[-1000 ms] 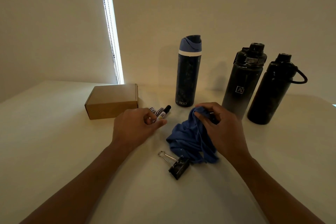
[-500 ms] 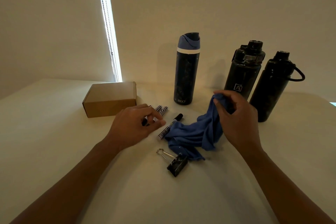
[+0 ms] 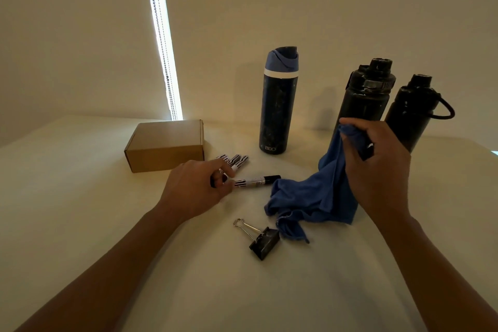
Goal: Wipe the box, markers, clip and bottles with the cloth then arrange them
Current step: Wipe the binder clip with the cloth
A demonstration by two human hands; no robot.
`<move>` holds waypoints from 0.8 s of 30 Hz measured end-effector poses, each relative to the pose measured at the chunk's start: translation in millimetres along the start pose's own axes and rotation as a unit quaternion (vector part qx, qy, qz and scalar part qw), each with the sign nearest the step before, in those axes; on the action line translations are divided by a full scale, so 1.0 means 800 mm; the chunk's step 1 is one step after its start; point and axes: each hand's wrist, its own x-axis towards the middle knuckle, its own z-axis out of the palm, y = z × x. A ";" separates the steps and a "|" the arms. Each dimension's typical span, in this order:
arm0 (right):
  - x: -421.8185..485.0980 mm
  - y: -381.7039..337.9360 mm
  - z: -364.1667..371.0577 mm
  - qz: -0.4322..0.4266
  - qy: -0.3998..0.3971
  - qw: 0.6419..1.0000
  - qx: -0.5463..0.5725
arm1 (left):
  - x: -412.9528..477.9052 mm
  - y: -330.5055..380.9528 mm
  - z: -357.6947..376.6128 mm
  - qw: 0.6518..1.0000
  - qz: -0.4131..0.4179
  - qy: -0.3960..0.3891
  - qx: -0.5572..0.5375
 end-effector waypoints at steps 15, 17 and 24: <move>-0.014 0.004 0.020 -0.004 -0.094 0.995 -0.038 | 0.002 -0.006 -0.001 0.997 -0.066 0.041 0.024; -0.015 0.006 0.021 -0.002 -0.100 0.994 -0.037 | 0.000 -0.007 -0.009 1.000 0.007 0.010 -0.028; -0.018 0.007 0.027 0.011 -0.143 0.989 -0.022 | -0.013 0.022 -0.046 0.940 0.112 -0.263 -0.187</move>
